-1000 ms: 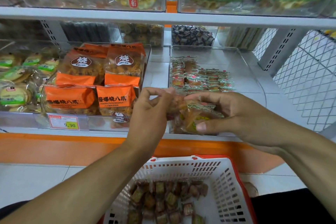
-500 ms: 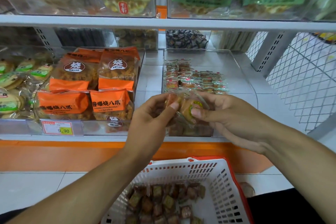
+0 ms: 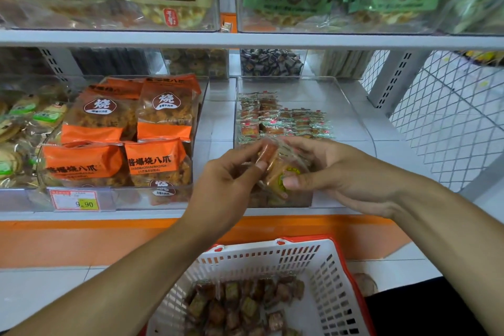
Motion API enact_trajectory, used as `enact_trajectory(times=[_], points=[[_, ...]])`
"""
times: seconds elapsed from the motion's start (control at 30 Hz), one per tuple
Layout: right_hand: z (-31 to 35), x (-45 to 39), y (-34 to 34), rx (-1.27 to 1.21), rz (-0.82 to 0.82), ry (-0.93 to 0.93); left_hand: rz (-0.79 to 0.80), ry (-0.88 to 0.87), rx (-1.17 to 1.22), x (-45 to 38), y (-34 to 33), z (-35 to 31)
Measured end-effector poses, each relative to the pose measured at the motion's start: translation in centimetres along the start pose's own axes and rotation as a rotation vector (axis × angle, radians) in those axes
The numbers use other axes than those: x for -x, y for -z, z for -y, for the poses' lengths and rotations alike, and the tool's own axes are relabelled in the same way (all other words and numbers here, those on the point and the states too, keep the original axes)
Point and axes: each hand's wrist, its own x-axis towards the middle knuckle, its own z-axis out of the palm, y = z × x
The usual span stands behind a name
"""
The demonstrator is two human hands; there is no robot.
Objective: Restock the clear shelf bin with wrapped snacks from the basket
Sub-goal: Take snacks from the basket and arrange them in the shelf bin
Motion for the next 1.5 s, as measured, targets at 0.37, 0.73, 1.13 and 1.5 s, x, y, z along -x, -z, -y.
enact_trajectory(times=[0.37,0.73,1.13,1.5], points=[[3.7,-7.5,7.4,0.822,-0.615,-0.068,-0.013,0.171,0.061,-3.5,-1.5,0.5],[3.3,-18.0,9.9,0.732,-0.692,-0.086,-0.016,0.216,0.193,-4.7,-1.1,1.3],[0.4,-18.6,10.5,0.497,-0.829,-0.022,0.010,0.260,0.496,-4.9,-0.5,0.3],[1.6,-4.9,2.5,0.123,0.031,-0.259,-0.042,0.214,0.740,-4.1,-0.4,-1.7]])
